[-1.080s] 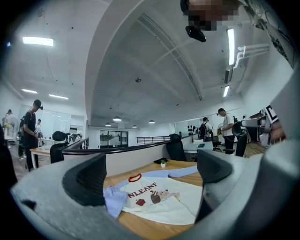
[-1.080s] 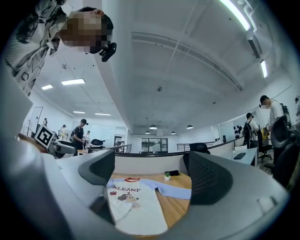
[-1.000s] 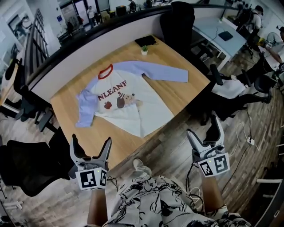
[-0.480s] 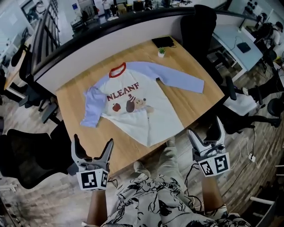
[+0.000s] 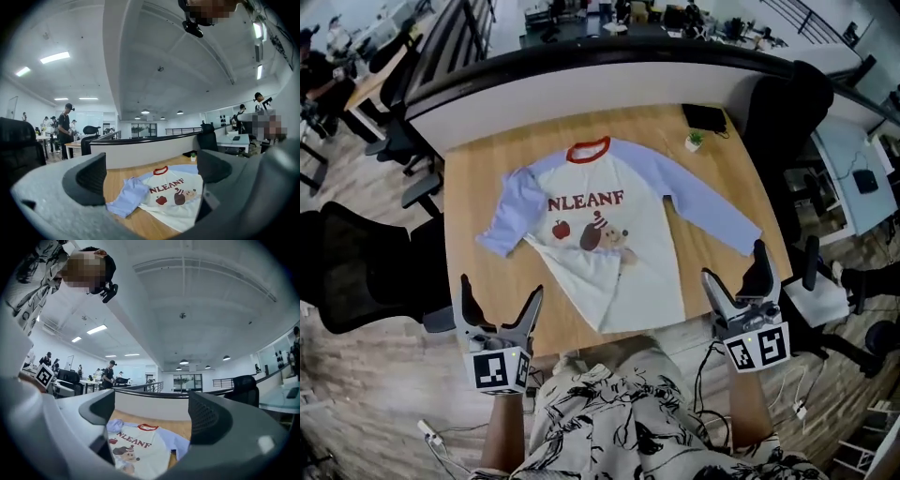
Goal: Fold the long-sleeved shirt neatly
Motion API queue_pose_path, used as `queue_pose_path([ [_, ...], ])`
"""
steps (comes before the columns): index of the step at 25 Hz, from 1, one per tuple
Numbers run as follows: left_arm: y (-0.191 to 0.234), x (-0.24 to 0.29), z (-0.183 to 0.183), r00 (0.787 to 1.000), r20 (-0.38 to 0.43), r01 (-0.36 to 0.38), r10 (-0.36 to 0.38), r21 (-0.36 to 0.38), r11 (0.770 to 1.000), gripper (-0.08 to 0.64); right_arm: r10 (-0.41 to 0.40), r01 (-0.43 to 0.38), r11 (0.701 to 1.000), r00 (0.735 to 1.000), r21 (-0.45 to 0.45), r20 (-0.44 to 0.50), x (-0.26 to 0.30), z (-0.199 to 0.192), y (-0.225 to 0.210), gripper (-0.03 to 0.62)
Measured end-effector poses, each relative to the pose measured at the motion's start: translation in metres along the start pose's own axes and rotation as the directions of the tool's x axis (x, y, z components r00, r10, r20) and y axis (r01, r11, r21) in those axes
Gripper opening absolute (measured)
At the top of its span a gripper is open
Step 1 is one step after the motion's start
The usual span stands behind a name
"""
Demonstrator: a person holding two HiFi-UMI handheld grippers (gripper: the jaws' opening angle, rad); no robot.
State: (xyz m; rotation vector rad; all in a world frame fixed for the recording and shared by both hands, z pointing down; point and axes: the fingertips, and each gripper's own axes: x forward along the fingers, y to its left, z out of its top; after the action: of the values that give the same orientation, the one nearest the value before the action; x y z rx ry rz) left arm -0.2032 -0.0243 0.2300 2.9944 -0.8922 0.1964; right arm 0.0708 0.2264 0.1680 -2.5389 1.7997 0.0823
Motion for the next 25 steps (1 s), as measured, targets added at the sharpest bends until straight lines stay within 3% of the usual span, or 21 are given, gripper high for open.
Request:
queue_pose_path([
  [5, 0.002, -0.009, -0.008, 0.988, -0.014, -0.152, 0.152, -0.021, 0.988, 0.594, 0.166, -0.166, 0.986, 0.986, -0.001, -0.018, 0.054, -0.011, -0.012, 0.485],
  [11, -0.004, -0.034, -0.019, 0.927, -0.054, -0.374, 0.371, -0.054, 0.926, 0.594, 0.387, -0.387, 0.922, 0.922, -0.003, -0.02, 0.112, -0.015, -0.009, 0.485],
  [15, -0.01, -0.042, -0.022, 0.878, -0.071, -0.478, 0.473, -0.069, 0.876, 0.594, 0.529, -0.53, 0.848, 0.848, -0.011, -0.038, 0.145, -0.019, 0.008, 0.485],
  [21, -0.02, -0.053, -0.035, 0.83, -0.123, -0.554, 0.544, -0.063, 0.83, 0.592, 0.681, -0.685, 0.728, 0.728, -0.029, -0.077, 0.181, -0.034, 0.047, 0.485],
  [25, -0.012, -0.045, -0.048, 0.821, -0.139, -0.567, 0.554, -0.07, 0.821, 0.586, 0.741, -0.747, 0.665, 0.664, -0.029, -0.101, 0.206, -0.049, 0.08, 0.483],
])
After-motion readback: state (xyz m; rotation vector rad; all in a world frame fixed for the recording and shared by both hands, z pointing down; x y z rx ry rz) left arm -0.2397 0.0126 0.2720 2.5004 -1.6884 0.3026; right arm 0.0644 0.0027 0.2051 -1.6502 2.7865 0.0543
